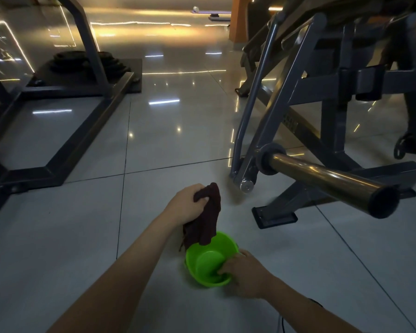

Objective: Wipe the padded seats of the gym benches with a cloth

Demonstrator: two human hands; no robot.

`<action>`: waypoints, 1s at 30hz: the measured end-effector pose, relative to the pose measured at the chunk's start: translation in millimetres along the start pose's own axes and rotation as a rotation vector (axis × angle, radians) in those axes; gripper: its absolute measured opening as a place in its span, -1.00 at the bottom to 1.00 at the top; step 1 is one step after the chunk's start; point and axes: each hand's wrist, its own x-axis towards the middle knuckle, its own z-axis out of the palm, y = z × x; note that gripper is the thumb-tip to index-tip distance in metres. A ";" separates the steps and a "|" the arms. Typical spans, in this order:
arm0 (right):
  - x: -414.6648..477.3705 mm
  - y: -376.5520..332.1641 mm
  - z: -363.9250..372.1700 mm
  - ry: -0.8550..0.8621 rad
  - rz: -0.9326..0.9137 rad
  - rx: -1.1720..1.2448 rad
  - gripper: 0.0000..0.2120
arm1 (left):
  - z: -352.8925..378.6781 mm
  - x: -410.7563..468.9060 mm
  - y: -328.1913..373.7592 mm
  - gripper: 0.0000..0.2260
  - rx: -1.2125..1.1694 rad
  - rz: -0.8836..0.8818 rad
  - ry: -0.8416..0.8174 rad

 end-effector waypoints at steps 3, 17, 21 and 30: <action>-0.4 -2.1 -26.0 0.162 0.101 0.323 -0.57 | 0.7 -3.8 -1.3 -0.88 0.008 -0.011 -0.060; 26.0 -33.2 -161.7 0.433 0.294 1.029 -0.88 | 13.0 -19.5 0.4 -0.92 -0.207 -0.124 -0.265; 22.9 -38.8 -144.4 0.476 0.311 0.802 -0.85 | 21.8 -25.7 -12.4 -0.80 -0.145 -0.205 -0.259; 18.8 -35.9 -79.7 0.289 0.397 0.604 -0.70 | 24.9 -55.8 -48.5 -0.71 0.398 0.018 -0.152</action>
